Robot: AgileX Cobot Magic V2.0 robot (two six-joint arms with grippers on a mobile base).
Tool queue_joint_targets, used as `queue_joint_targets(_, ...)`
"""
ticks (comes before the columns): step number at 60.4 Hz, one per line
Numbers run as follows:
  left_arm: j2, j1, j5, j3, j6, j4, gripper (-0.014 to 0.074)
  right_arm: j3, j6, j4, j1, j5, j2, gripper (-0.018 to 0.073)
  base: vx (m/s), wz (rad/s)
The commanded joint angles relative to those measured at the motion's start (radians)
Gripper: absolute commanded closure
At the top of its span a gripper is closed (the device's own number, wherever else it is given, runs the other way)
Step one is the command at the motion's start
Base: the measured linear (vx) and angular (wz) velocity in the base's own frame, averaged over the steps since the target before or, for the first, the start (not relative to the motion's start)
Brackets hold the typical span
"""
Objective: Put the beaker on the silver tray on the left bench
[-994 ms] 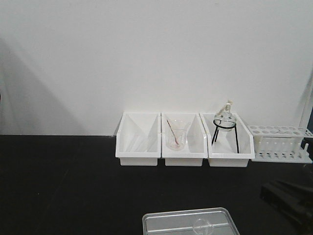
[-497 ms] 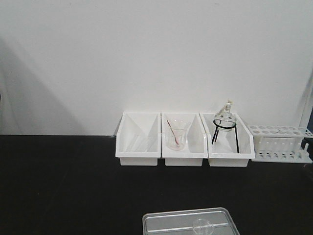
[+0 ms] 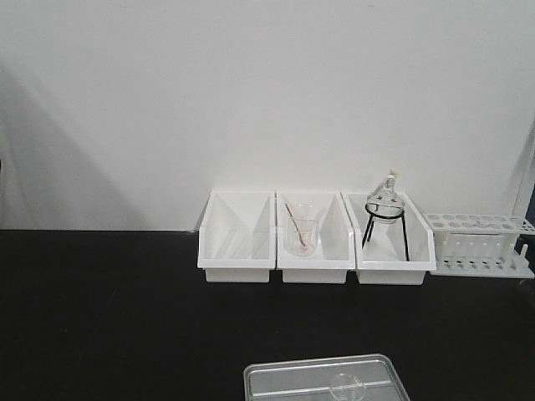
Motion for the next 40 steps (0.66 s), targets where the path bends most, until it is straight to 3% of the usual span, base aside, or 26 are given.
queue_joint_targets(1,-0.007,-0.006,-0.076,0.020,-0.002,-0.003,0.0595,0.006,0.008,-0.011,-0.005,-0.095,-0.014,0.0570,0.00,0.01)
queue_joint_targets(40,-0.007,-0.006,-0.075,0.020,-0.002,-0.003,0.0595,0.006,0.008,-0.011,-0.005,-0.095,-0.014,0.0570,0.00,0.00)
